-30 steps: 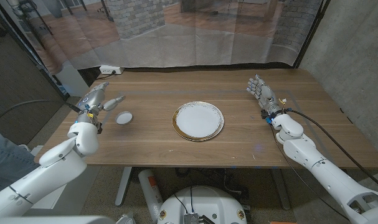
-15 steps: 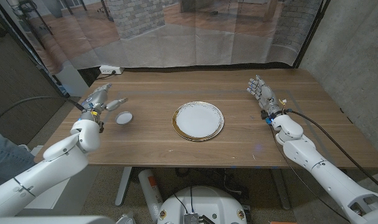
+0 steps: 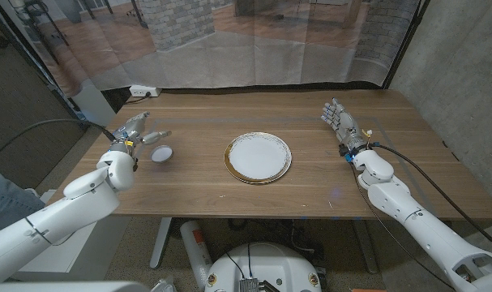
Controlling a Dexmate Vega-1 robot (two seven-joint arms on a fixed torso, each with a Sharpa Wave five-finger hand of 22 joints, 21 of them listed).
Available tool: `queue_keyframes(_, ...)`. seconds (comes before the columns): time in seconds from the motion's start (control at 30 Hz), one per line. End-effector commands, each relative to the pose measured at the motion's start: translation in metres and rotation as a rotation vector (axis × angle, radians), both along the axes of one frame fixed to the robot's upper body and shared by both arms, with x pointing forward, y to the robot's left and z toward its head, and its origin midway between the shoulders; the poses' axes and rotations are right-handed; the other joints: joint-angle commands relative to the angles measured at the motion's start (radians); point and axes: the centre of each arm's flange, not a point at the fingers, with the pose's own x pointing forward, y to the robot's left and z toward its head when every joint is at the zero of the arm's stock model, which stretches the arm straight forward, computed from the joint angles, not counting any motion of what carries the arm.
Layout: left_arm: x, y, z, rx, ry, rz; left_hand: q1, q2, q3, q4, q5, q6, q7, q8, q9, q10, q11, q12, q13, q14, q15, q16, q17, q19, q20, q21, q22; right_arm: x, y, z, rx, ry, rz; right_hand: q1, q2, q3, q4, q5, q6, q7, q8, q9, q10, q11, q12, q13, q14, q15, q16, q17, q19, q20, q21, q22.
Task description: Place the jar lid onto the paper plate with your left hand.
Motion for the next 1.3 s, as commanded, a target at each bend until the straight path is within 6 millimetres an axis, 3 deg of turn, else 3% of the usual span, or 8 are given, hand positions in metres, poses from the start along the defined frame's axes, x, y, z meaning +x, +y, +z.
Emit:
queue_keyframes(0.03,0.007,-0.005,0.000,0.012,0.068,0.014,-0.003,-0.014,-0.008,-0.001,0.000,-0.029,-0.001,-0.004,0.006,-0.022,0.000,-0.004,0.002,-0.005,0.011,0.002,0.002,0.015,0.004,0.005,0.005,0.003,0.003,0.004,0.000,-0.003,-0.001,0.004,0.008,0.003,-0.008,0.001,0.011,0.002,0.006,0.004,0.008,0.001,-0.005,0.005,0.003,0.000,-0.002,0.001,0.002,0.005,-0.003,0.001)
queue_keyframes(0.43,0.015,-0.006,-0.010,0.010,0.106,0.005,-0.002,-0.018,-0.014,-0.002,0.004,-0.042,-0.009,0.000,0.007,-0.035,0.005,-0.004,0.004,-0.011,0.009,0.001,0.003,0.030,0.004,0.006,0.005,0.007,0.005,0.005,-0.002,0.003,0.000,0.003,0.009,0.003,-0.008,0.001,0.013,0.000,0.007,0.005,0.011,0.001,-0.004,0.005,0.003,0.001,-0.002,0.001,0.003,0.006,-0.008,0.001)
queue_keyframes(1.3,0.040,-0.010,-0.024,-0.077,0.245,-0.066,0.008,-0.014,-0.017,-0.004,0.009,-0.022,0.003,0.015,0.008,-0.024,0.001,0.007,0.006,0.006,0.009,0.008,0.003,0.067,0.004,0.011,0.007,0.008,0.005,0.009,0.000,-0.006,-0.007,0.004,0.011,0.003,-0.011,0.001,0.015,-0.001,0.007,0.005,0.010,0.001,-0.005,0.005,0.004,0.001,-0.003,0.001,0.005,0.008,-0.016,0.002)
